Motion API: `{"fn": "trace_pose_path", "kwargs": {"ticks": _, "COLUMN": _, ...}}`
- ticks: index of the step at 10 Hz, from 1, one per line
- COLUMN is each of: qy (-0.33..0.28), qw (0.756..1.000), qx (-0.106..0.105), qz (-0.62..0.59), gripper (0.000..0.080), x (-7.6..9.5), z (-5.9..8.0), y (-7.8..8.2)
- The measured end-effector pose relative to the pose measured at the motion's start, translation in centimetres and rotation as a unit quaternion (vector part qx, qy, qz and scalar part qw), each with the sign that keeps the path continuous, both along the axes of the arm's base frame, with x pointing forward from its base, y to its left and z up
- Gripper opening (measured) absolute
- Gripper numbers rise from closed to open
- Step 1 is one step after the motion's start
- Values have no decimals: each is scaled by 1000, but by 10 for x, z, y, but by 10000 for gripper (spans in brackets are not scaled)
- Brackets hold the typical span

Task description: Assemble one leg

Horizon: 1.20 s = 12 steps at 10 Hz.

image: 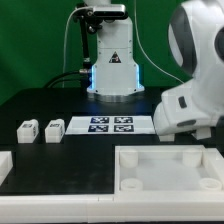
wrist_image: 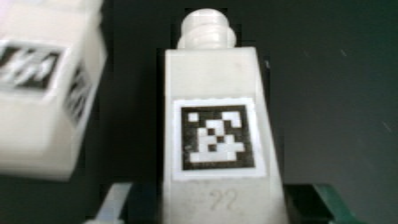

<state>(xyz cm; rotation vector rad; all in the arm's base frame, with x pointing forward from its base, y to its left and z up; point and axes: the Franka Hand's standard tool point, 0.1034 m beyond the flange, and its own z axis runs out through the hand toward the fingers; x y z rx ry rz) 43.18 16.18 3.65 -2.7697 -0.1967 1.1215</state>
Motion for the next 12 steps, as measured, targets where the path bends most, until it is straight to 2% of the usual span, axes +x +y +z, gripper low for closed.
{"fn": "trace_pose_path", "kwargs": {"ticks": 1, "qy": 10, "qw": 1000, "qx": 3, "qz": 6, "gripper": 295, "x": 9, "z": 19, "y": -5}}
{"fn": "trace_pose_path", "kwargs": {"ticks": 2, "qy": -12, "qw": 1000, "qx": 14, "qz": 7, "gripper": 295, "x": 27, "z": 30, "y": -10}}
{"fn": "trace_pose_path", "kwargs": {"ticks": 4, "qy": -126, "qw": 992, "qx": 21, "qz": -6, "gripper": 295, "x": 65, "z": 73, "y": -30}}
{"fn": "trace_pose_path", "kwargs": {"ticks": 5, "qy": -162, "qw": 987, "qx": 21, "qz": -9, "gripper": 295, "x": 75, "z": 92, "y": -38}}
{"fn": "trace_pose_path", "kwargs": {"ticks": 6, "qy": -199, "qw": 980, "qx": 20, "qz": -15, "gripper": 295, "x": 92, "z": 113, "y": -44}}
{"fn": "trace_pose_path", "kwargs": {"ticks": 7, "qy": -255, "qw": 967, "qx": 19, "qz": -21, "gripper": 295, "x": 109, "z": 125, "y": -43}}
{"fn": "trace_pose_path", "kwargs": {"ticks": 9, "qy": -353, "qw": 935, "qx": 15, "qz": -33, "gripper": 295, "x": 122, "z": 143, "y": -34}}
{"fn": "trace_pose_path", "kwargs": {"ticks": 12, "qy": -488, "qw": 871, "qx": 17, "qz": -50, "gripper": 295, "x": 127, "z": 138, "y": -41}}
